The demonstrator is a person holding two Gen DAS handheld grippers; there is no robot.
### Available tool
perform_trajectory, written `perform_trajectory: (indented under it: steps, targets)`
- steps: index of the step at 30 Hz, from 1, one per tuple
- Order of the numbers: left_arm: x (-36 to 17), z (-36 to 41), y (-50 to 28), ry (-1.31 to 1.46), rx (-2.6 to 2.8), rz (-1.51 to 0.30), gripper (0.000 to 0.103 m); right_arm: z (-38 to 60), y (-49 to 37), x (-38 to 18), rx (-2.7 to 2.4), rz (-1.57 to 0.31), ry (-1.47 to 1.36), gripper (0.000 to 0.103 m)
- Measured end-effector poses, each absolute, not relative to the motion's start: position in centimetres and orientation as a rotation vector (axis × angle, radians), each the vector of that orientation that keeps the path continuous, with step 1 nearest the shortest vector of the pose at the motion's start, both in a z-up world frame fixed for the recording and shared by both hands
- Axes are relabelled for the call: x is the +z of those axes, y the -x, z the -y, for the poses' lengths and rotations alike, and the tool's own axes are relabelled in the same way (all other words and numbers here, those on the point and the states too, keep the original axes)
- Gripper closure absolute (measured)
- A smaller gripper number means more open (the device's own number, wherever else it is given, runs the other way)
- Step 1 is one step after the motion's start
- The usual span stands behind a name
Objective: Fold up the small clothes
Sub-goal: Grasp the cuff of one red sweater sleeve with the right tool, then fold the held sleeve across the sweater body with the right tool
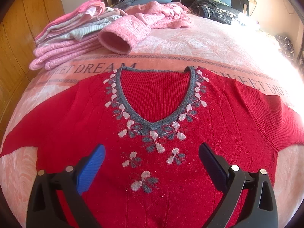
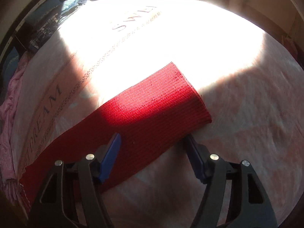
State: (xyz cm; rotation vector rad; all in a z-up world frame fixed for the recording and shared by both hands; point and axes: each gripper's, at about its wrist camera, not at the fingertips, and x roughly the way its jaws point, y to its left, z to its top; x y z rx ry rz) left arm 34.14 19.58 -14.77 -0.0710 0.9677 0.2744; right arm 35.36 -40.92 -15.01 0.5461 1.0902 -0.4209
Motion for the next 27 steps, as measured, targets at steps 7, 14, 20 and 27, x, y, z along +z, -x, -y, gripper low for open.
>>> perform_trajectory:
  steps: [7, 14, 20, 27]
  targets:
    - [-14.5, -20.2, -33.9, 0.055, 0.278, -0.950, 0.004, 41.2, -34.2, -13.7, -0.357, -0.978, -0.608, 0.099]
    - [-14.0, -22.5, -34.1, 0.097, 0.295, -0.954, 0.004, 38.2, -34.8, -12.8, -0.325, -0.956, -0.520, 0.099]
    - [-14.5, -25.2, -34.5, 0.135, 0.302, -0.988, 0.004, 32.2, -35.5, -10.3, -0.164, -0.934, -0.469, 0.099]
    - [-14.7, -27.5, -34.3, 0.126, 0.302, -1.002, 0.004, 20.1, -37.1, -9.0, 0.053, -0.972, -0.304, 0.099]
